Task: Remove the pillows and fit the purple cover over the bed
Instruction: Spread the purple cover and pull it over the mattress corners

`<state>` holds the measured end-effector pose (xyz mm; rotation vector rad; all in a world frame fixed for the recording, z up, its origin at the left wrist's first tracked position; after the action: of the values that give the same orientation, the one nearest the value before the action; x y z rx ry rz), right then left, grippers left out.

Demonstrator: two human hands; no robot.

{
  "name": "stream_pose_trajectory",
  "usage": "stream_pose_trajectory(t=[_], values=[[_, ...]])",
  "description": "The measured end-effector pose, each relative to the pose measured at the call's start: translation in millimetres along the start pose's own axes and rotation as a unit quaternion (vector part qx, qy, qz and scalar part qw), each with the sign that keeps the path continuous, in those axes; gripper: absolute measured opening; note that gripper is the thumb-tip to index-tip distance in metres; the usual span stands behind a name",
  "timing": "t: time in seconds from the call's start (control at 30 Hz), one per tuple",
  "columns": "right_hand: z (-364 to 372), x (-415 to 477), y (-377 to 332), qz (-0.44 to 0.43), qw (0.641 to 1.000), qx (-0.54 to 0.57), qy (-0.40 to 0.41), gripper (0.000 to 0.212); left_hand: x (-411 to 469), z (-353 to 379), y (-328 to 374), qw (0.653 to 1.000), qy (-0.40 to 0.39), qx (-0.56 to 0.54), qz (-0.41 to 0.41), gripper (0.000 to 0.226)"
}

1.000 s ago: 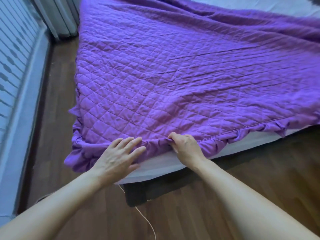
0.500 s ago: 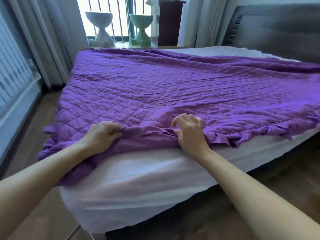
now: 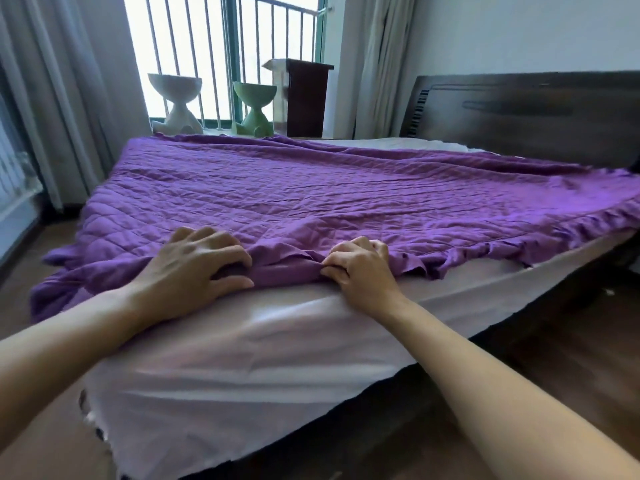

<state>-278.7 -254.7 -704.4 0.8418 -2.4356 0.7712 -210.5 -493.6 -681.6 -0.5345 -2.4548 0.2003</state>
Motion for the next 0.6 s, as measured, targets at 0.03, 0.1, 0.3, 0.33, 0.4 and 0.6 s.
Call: stream_pose_trajectory(t=[0.03,0.1,0.3,0.33,0.4,0.6], values=[[-2,0,-3,0.009,1.000,0.003,0.006,0.017,-2,-1,2,0.999,-0.008,0.035,0.015,0.038],[-6,-1,-3,0.039,0.999,0.004,0.010,0.018,-1,-2,3,0.997,-0.009,0.076,0.014,0.036],[-3,12,-22,0.042,0.995,-0.055,0.071,0.018,12,-5,-17,0.978,-0.042,-0.030,-0.202,0.016],[-1,16,-25,0.030,0.994,-0.062,0.084,0.018,15,-2,-23,0.968,-0.064,-0.057,-0.238,0.016],[4,24,-28,0.020,0.993,-0.082,0.077,0.016,18,6,-32,0.952,-0.084,-0.103,-0.275,0.010],[26,45,-14,0.075,0.990,-0.091,-0.081,0.033,23,25,-44,0.948,-0.098,-0.108,-0.282,0.023]])
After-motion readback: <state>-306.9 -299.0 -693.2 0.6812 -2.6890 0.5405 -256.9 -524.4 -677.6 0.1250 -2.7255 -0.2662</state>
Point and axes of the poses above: each hand's wrist, its own x-axis towards the middle knuckle, its own z-axis out of the palm, y = z × x, the point moved 3 cm from there along x, towards the middle knuckle, and after that the axes turned 10 degrees about x, right-handed, at the moved point
